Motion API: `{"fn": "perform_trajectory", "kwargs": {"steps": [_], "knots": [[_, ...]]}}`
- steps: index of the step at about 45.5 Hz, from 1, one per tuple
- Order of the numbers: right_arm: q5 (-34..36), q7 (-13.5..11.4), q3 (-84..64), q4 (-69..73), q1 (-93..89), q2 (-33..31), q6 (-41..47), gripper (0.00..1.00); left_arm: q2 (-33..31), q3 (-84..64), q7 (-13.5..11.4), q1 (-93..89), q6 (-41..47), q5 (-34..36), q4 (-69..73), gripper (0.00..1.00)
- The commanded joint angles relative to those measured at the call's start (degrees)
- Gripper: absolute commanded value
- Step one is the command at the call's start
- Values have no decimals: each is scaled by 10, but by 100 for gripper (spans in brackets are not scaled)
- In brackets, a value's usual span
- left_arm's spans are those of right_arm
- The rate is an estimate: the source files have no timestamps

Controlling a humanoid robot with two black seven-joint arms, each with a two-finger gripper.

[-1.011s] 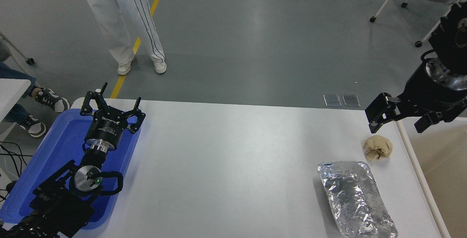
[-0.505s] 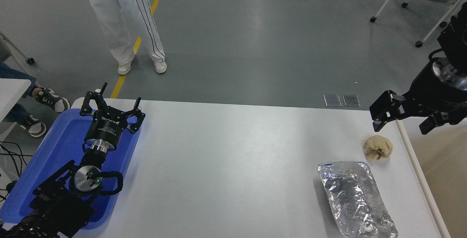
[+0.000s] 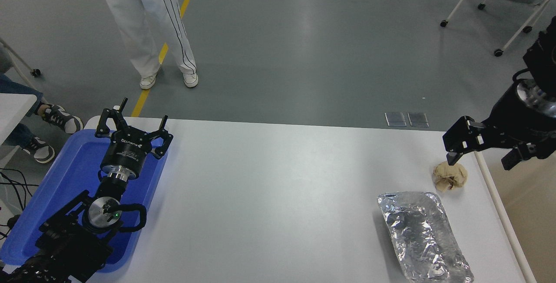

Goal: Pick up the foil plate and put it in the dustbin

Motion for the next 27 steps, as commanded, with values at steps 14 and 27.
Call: {"fn": "perform_trajectory", "kwargs": {"steps": [14,27], "knots": [[-120,-2,113,-66,-145,-18,0,94,0,0,-1,1,0,0,0,100],[-158,-2,137,-93,-210,-24,0,91,0,0,-1,1,0,0,0,100]]}}
